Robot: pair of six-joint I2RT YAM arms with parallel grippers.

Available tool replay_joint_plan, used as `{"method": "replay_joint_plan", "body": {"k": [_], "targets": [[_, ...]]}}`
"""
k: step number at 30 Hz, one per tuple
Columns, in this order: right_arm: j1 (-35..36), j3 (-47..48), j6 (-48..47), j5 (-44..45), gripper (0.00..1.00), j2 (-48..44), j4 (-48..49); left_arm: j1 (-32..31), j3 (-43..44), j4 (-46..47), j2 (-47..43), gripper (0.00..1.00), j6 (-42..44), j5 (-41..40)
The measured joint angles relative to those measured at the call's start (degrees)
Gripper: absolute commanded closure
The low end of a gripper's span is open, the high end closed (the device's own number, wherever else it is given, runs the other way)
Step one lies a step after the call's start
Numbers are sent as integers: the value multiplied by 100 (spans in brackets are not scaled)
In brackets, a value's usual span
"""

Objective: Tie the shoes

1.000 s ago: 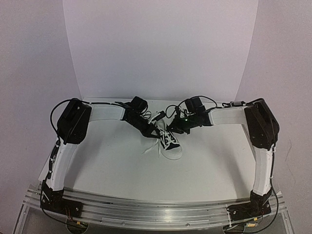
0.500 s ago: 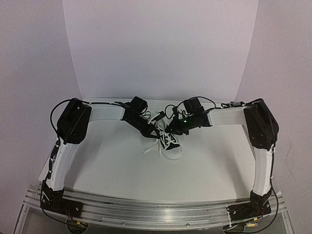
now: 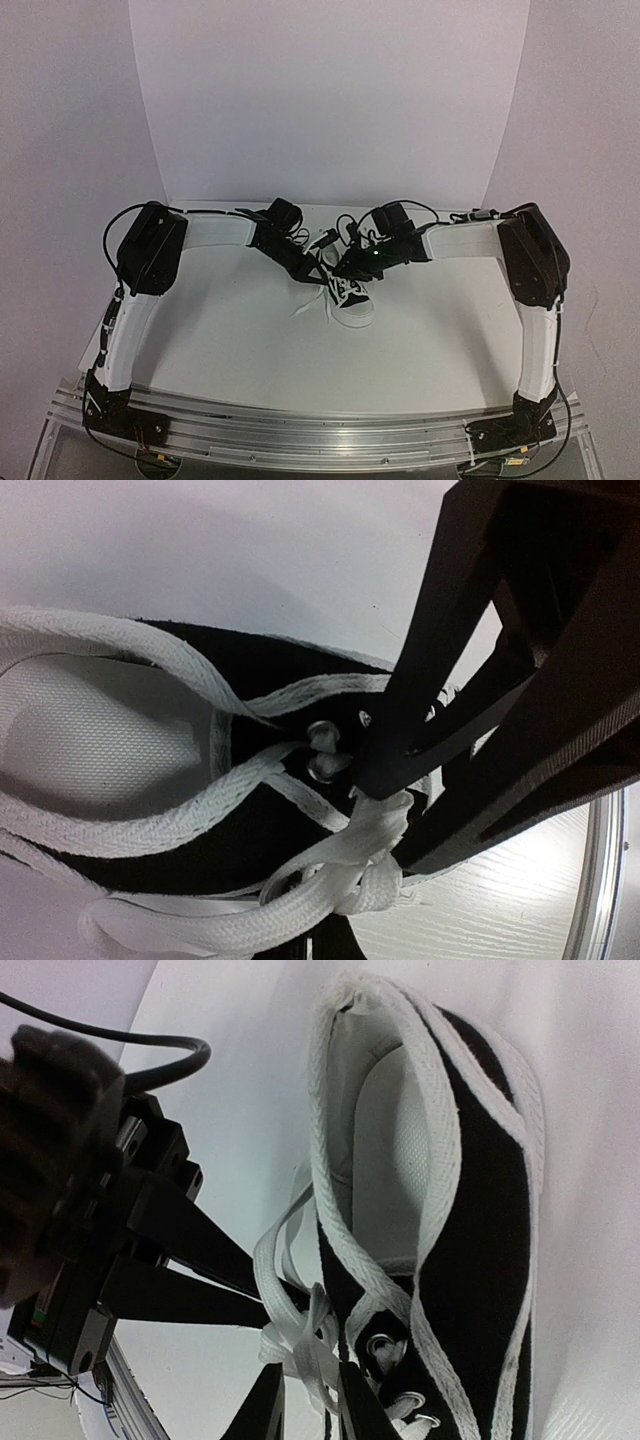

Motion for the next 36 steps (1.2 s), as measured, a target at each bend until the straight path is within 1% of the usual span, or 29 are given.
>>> {"method": "replay_joint_plan", "body": {"k": [2, 7, 13, 20, 27, 32, 36], "targets": [[25, 63, -27, -51, 95, 69, 4, 0, 0, 2, 4, 100, -28, 2], [72, 91, -12, -21, 100, 101, 3, 0, 0, 4, 7, 100, -89, 2], [86, 86, -8, 94, 100, 74, 2, 0, 0, 5, 9, 100, -94, 2], [158, -182, -8, 130, 100, -254, 38, -8, 2, 44, 9, 100, -89, 2], [217, -288, 24, 98, 100, -269, 211, -17, 2, 55, 13, 100, -88, -6], [219, -287, 100, 78, 79, -266, 266, -15, 2, 75, 13, 100, -121, 36], [267, -283, 193, 66, 71, -264, 309, -17, 2, 138, 27, 100, -184, 84]]}}
